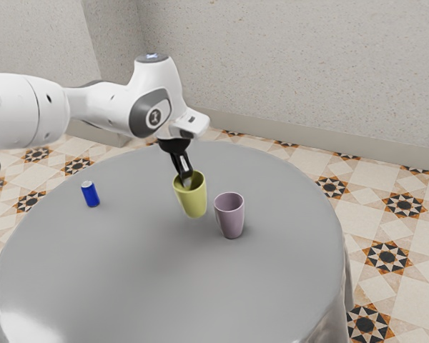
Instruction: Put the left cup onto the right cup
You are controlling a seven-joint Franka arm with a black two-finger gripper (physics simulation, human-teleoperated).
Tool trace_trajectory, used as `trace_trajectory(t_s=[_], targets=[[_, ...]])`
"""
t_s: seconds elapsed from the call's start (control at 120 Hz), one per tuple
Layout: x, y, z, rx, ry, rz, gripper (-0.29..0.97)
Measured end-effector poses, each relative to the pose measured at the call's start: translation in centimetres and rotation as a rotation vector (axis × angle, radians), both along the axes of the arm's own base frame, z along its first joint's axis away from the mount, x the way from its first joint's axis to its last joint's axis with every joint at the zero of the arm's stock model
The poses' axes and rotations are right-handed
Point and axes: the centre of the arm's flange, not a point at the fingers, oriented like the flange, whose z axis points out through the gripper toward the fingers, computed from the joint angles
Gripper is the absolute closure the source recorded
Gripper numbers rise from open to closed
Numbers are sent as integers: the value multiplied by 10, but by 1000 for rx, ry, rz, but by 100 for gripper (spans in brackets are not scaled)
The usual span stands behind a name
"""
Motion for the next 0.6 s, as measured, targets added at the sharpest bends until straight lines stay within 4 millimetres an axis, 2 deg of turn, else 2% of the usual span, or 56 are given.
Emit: trace_trajectory(t_s=[0.242,0.6], targets=[[-9,0,27,-6,-7,-1,79],[-15,-16,57,-14,-24,-26,79]])
